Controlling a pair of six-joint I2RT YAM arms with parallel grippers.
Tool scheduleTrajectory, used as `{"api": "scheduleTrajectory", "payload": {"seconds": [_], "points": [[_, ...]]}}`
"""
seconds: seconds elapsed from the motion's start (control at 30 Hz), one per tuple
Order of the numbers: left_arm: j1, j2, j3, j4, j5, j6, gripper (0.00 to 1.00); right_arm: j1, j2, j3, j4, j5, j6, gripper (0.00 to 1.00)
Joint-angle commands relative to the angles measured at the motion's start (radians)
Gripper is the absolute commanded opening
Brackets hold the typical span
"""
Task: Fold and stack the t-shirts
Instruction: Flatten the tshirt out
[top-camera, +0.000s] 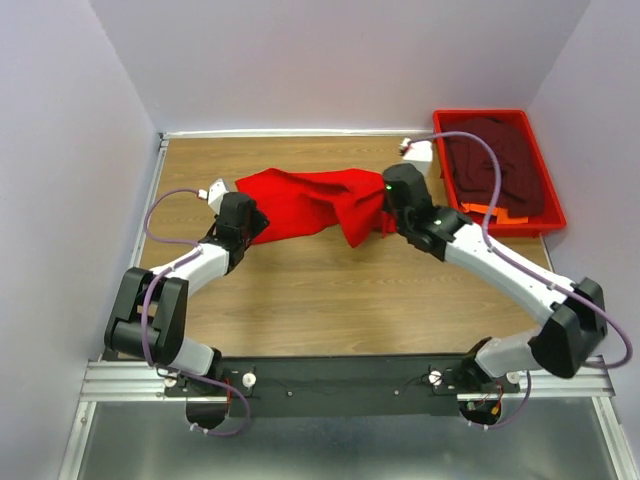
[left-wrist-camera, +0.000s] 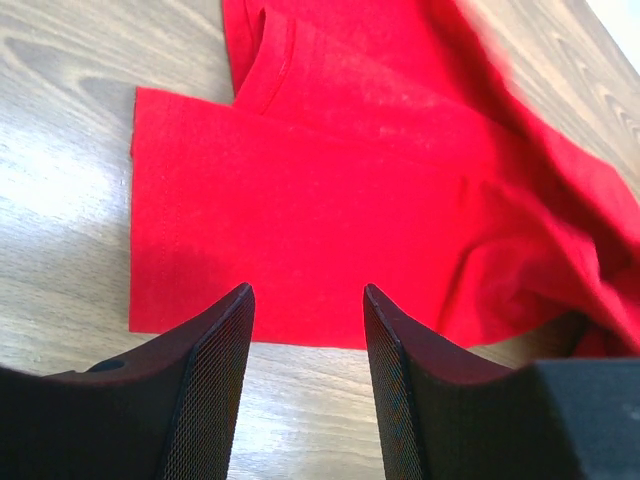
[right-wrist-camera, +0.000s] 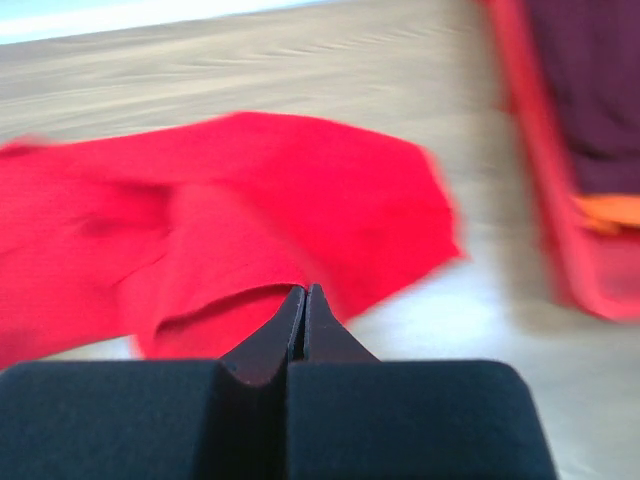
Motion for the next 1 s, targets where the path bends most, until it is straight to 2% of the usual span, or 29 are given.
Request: {"api": "scheduleTrajectory", "payload": {"seconds": [0.0,0.1,0.27,0.3,0.37,0.4,0.47,0.6,0.77,0.97], "points": [[0.003,-0.027,-0.004,-0.031,-0.019,-0.001,0.56,-0.129,-0.082,-0.101,-0.077,0.051,0.050,0.01],[0.003,-0.018,0.016,-0.057,-0.021,-0.001,0.56,-0.272,-0.057,-0.145,-0.078,-0.026,0.064,0.01],[0.001,0.001,0.051,-0.074,-0.019,0.004,0.56,-0.320,0.033,-0.136,-0.078,-0.081,0.081,0.06],[0.001,0.005,0.068,-0.093,-0.030,0.007,0.56,-0.326,0.058,-0.135,-0.078,-0.100,0.090,0.17],[0.001,0.016,0.080,-0.113,-0.045,0.007,0.56,-0.330,0.084,-0.128,-0.078,-0.115,0.092,0.27],[0.001,0.019,0.083,-0.130,-0.053,0.005,0.57,-0.330,0.104,-0.122,-0.078,-0.120,0.090,0.38],[0.001,0.022,0.097,-0.152,-0.068,-0.004,0.56,-0.330,0.115,-0.116,-0.078,-0.137,0.095,0.46],[0.001,0.031,0.129,-0.253,-0.122,-0.038,0.55,-0.330,0.099,-0.122,-0.078,-0.161,0.105,0.56],[0.001,-0.007,0.094,-0.317,-0.193,-0.087,0.55,-0.330,0.058,-0.142,-0.078,-0.169,0.101,0.58],[0.001,-0.007,0.039,-0.315,-0.201,-0.124,0.55,-0.330,0.037,-0.144,-0.076,-0.212,0.093,0.58]]}}
